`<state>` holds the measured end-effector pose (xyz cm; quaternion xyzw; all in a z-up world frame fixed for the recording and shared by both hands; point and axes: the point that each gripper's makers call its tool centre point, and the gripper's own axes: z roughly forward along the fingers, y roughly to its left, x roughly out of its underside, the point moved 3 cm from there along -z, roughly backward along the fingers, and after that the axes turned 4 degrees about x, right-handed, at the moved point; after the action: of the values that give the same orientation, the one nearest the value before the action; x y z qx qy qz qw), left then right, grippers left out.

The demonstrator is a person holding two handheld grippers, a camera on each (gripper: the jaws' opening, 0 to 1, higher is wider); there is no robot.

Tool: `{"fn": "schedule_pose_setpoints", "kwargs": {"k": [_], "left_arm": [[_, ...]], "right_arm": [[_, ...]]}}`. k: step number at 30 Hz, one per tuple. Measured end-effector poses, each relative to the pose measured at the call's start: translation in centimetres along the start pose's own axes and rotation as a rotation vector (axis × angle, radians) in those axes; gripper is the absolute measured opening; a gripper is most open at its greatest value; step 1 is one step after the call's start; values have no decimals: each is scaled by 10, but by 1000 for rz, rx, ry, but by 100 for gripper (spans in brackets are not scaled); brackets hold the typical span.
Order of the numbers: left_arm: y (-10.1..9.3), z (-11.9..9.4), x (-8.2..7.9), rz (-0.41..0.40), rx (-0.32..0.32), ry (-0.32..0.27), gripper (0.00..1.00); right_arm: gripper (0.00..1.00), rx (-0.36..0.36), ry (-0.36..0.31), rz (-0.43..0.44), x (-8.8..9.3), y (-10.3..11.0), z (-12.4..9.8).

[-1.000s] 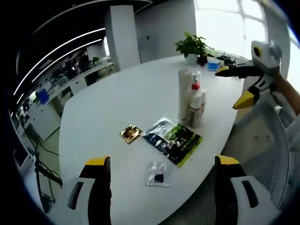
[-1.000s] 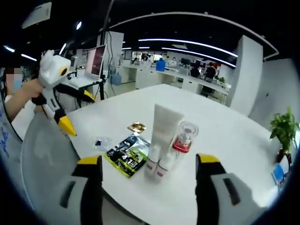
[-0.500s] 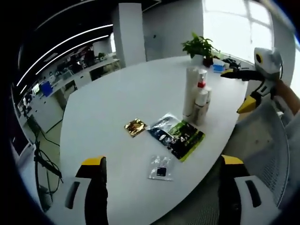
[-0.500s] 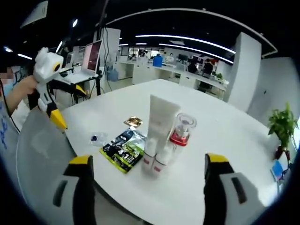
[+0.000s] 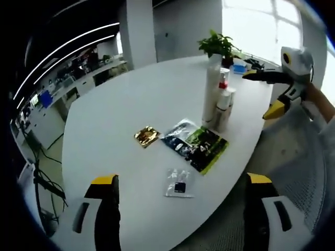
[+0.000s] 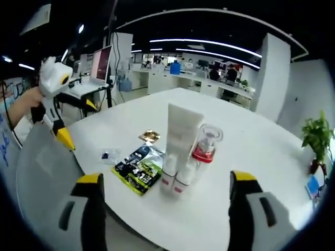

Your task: Arrange the skincare products in the storage area until every visible bottle or jar stands upright without overlapping.

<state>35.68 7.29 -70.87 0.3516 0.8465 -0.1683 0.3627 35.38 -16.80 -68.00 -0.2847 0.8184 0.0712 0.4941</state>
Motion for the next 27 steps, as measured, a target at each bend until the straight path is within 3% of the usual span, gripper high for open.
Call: {"fn": "schedule_pose_setpoints", "kwargs": {"k": [10,16,18,23,27], "left_arm": [[11,17,13,106,39,93,97],[17,33,24,126,61,161,91],[16,38,29,118,77,188,86],[8,50,31,77,114,181,75],[6,59,32,57,106,195,62]], "right_arm": [[100,-3,6,8,3,0,4],[100,-7,22,21,8,0,6],[100,-5,29,24,10,0,6],[100,2,37,33,14,-3,6],[100,0,43,29,16,-2,7]]}}
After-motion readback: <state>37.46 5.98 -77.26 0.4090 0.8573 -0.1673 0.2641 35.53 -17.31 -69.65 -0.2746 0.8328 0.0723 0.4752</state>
